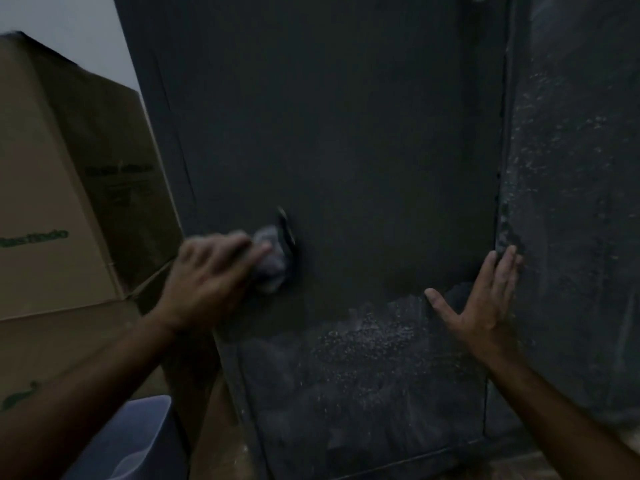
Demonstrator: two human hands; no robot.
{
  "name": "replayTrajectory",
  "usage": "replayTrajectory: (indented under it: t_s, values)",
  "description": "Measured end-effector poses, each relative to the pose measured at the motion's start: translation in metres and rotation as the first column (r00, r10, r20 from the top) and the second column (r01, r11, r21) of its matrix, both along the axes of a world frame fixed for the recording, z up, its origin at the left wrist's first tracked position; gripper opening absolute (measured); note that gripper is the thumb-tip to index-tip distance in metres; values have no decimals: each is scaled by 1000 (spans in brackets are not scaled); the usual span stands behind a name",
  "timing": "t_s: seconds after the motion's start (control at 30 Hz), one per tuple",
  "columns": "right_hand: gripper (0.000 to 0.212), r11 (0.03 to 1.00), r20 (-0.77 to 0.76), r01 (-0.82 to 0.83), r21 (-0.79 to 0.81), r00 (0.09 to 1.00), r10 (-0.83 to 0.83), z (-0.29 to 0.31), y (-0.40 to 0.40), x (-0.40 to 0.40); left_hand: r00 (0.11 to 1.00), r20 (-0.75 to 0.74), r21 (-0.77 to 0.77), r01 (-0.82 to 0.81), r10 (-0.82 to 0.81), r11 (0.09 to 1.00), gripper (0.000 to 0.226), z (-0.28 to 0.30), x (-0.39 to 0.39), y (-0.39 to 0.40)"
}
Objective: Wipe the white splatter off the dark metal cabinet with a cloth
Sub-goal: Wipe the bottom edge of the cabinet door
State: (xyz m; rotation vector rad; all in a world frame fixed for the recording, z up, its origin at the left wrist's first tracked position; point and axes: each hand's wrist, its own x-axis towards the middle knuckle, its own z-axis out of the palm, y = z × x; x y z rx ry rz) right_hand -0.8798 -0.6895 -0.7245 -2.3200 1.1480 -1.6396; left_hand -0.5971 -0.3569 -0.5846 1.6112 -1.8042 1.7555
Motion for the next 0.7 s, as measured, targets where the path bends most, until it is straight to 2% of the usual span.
replayTrajectory:
  t_s: [0.07,0.13,0.2,0.27,0.3,0.33,0.4,0.47,0.53,0.57,0.63,0.7]
  values:
    - [131,1000,5,2,-15,1000,-2,0,-1,1,984,-176,-242,-55,11,969,49,28,4,2]
    - [130,1000,15,-1,-8,1000,1,1,-1,1,974,-224,-282,-67,2,957,51,10,1,2]
    - [130,1000,22,-4,-14,1000,4,1,0,2,994,-105,-84,-12,3,996,55,-34,-1,5]
    - [129,1000,17,-4,-22,1000,4,-1,0,2,997,73,162,-11,-1,987,58,-67,6,16]
    - [129,1000,18,-3,-26,1000,3,-1,0,2,992,125,225,-31,3,974,59,-65,11,20]
    - [129,1000,16,-2,-25,1000,2,-1,-1,2,991,133,219,-28,-1,975,58,-53,13,21]
    - [129,1000,7,-1,-9,1000,1,-1,-2,2,1000,27,71,-6,4,997,57,-16,9,15]
    - [129,1000,-14,5,6,1000,-5,-1,-3,0,989,-145,-166,-41,17,985,54,21,4,10]
    - [129,1000,-20,-3,11,1000,3,-1,-2,-1,967,-256,-314,-73,-10,947,52,18,-2,3]
    - [129,1000,-14,-6,7,1000,6,0,-1,-2,970,-241,-278,-55,-15,959,53,3,-4,0]
    - [129,1000,-9,-5,7,1000,5,1,0,-2,994,-109,-21,7,-10,1000,53,-41,-6,-1]
    - [129,1000,1,-9,8,1000,9,0,0,0,998,66,217,-20,6,976,57,-72,-2,6]
